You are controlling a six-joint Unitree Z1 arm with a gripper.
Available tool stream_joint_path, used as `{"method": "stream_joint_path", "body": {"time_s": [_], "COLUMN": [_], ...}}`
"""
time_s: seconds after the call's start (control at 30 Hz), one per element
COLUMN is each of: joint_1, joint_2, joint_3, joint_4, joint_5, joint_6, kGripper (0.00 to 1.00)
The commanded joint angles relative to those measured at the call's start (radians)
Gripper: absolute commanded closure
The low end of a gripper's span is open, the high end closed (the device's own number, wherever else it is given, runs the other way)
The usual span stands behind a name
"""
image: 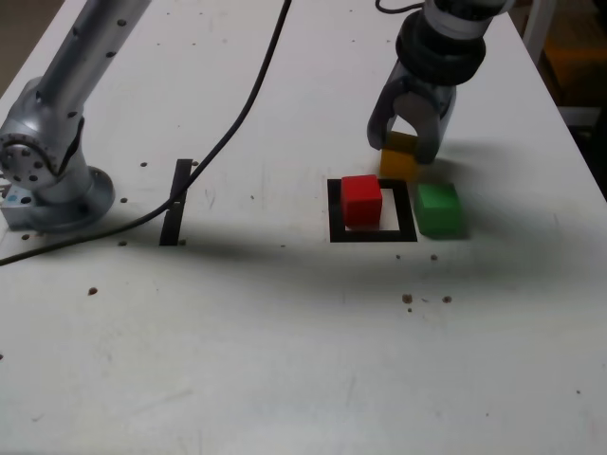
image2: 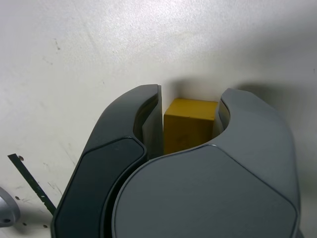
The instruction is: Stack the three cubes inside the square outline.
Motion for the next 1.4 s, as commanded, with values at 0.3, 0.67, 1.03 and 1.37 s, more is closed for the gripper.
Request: {"method": "stream_joint_path", "body": {"time_s": [0.3,0.67,1.03,1.37], "joint_1": [0.003,-0.002,-0.030,-0.057], "joint_2": [-0.120,-0.227,-0.228,-0.222], "joint_3": [-0.030,-0.029,-0.026,0.020], "joint_4": [0.128,0.291,0.313,0.313], "joint_5": [0.094,0.031,-0.096,-0.127], "joint_6": [-0.079,-0.217,-0.367,-0.493], "kGripper": [0.82,0.82,0.82,0.81]}}
